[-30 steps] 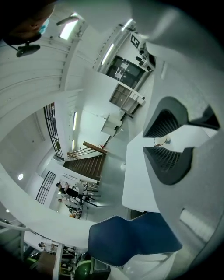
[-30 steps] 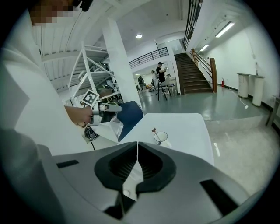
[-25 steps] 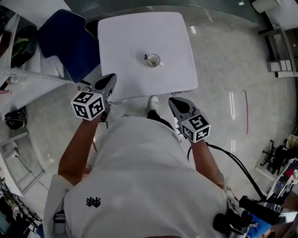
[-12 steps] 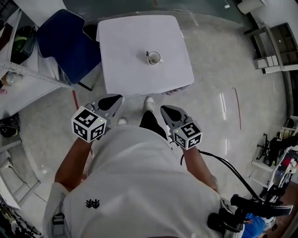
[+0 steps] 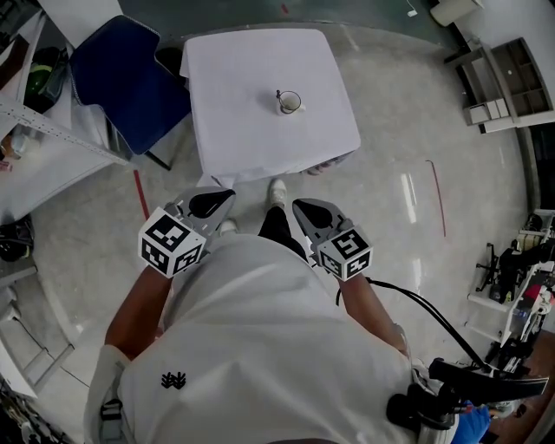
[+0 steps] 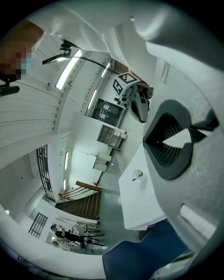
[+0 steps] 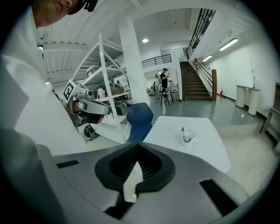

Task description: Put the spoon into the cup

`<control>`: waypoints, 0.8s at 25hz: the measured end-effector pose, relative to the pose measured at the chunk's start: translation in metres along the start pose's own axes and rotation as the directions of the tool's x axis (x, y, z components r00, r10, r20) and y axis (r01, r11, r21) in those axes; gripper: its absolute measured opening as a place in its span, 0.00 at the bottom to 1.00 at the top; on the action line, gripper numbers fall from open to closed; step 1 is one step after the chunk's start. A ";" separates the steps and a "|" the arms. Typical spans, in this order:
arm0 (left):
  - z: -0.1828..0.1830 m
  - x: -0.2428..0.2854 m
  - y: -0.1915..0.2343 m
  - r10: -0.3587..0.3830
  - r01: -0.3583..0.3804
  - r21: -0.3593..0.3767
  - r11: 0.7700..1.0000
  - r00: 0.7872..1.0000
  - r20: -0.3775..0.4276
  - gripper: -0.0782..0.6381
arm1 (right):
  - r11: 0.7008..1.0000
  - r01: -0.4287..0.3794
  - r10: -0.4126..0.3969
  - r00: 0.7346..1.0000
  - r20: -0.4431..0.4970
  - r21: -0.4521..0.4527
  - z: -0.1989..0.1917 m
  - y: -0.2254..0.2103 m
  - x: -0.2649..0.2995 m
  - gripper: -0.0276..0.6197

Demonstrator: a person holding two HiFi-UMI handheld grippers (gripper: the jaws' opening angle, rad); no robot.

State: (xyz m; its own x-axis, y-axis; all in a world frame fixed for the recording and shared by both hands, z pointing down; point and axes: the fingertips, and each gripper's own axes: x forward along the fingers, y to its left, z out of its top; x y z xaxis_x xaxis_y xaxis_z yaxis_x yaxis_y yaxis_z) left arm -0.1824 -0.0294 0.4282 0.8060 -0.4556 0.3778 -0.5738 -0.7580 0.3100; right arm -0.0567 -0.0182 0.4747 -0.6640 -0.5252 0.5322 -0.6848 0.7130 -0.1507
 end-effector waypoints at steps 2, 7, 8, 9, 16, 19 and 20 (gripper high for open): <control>-0.003 -0.006 0.001 0.002 -0.002 -0.004 1.000 1.000 0.006 0.12 | 1.000 -0.007 0.007 1.000 0.000 -0.011 0.002 0.009 0.003 0.06; -0.011 -0.020 0.001 0.015 -0.014 -0.013 1.000 1.000 0.012 0.12 | 0.998 -0.036 0.036 0.999 -0.012 -0.042 0.003 0.027 0.010 0.06; -0.013 -0.022 0.001 0.019 -0.019 -0.016 1.000 1.000 0.012 0.12 | 0.998 -0.041 0.041 0.999 -0.013 -0.049 0.003 0.030 0.011 0.06; -0.015 -0.024 0.001 0.023 -0.023 -0.019 1.000 1.000 0.012 0.12 | 0.997 -0.046 0.045 0.999 -0.012 -0.056 0.004 0.032 0.011 0.06; -0.020 -0.031 -0.003 0.031 -0.030 -0.024 0.999 0.999 0.012 0.13 | 0.995 -0.058 0.057 0.998 -0.017 -0.078 0.006 0.043 0.011 0.05; -0.019 -0.030 -0.005 0.023 -0.023 -0.016 1.000 1.000 0.006 0.12 | 0.995 -0.058 0.057 0.998 -0.013 -0.080 0.005 0.045 0.011 0.05; -0.019 -0.029 -0.005 0.020 -0.020 -0.012 1.000 1.000 0.004 0.12 | 0.995 -0.056 0.055 0.998 -0.013 -0.078 0.004 0.045 0.010 0.05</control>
State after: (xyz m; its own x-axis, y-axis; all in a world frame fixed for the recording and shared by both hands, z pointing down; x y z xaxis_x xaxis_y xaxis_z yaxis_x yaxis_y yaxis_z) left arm -0.2053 -0.0034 0.4324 0.7951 -0.4727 0.3801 -0.5914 -0.7431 0.3130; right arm -0.0954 0.0062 0.4699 -0.6971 -0.4790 0.5335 -0.6208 0.7755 -0.1149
